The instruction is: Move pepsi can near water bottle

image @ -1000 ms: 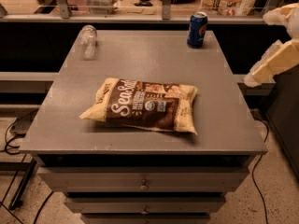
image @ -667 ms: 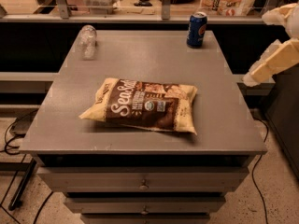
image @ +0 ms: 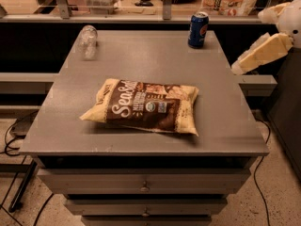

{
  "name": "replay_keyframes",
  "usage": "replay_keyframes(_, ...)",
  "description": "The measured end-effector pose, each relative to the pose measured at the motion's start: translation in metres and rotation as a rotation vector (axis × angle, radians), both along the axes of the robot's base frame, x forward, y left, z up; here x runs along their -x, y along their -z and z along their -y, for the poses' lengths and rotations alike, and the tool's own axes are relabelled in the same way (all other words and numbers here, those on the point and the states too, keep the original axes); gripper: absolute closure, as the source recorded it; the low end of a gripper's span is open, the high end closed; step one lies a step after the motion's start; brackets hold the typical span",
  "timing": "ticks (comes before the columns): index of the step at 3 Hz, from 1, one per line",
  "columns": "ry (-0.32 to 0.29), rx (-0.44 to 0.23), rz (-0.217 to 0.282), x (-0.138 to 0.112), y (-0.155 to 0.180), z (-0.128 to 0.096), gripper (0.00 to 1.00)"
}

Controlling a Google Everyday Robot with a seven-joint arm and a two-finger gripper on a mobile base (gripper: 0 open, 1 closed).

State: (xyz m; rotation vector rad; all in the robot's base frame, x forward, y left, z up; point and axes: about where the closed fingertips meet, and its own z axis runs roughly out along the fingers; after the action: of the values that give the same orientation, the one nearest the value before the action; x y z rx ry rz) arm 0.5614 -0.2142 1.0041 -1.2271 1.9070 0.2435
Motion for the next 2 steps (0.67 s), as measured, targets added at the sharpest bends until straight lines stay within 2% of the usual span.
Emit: replay_keyframes(2, 0.081, -0.188, 0.047, -0.068, 0.002, -0.002, 0.0)
